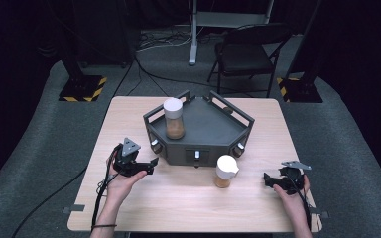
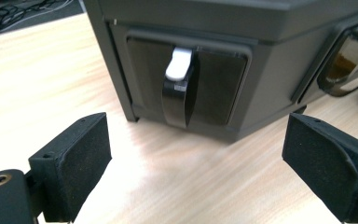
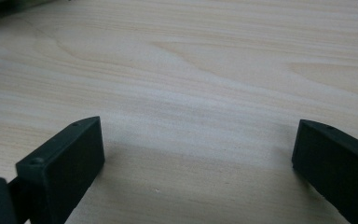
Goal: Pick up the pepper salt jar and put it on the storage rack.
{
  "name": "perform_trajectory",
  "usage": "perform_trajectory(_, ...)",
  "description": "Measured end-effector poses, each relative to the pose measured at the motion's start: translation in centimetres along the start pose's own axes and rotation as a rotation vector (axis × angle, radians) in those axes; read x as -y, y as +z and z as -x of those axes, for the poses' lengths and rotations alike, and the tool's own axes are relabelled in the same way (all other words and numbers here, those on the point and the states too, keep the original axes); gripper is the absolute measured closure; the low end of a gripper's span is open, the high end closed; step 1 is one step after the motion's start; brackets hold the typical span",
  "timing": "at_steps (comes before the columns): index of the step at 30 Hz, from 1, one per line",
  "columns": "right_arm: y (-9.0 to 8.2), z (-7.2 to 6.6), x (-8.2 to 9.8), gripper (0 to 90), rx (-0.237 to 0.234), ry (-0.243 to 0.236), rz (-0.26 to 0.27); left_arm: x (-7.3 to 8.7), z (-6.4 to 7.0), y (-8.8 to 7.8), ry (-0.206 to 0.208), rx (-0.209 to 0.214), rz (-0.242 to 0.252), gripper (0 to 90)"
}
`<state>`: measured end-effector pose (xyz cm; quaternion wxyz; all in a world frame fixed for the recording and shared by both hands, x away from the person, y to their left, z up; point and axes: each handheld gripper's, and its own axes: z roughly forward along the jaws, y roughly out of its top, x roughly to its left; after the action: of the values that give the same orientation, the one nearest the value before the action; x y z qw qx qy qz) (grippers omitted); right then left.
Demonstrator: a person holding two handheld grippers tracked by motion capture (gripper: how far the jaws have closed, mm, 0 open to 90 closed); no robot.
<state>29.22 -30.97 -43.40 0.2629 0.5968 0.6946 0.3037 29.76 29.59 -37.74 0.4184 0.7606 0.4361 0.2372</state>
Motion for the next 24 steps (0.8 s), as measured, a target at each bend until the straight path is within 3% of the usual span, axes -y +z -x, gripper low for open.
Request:
perform_trajectory(17, 0.0, 0.0, 0.0, 1.4, -0.002, 0.000, 0.000, 4.0, -1.3, -0.4, -0.066, 0.010, -0.016, 7.7)
perform_trajectory(24, 0.0, 0.1, 0.0, 1.4, -0.004, -0.002, 0.000, 5.4, -2.0, 0.2, -0.089, -0.011, -0.058, 8.1)
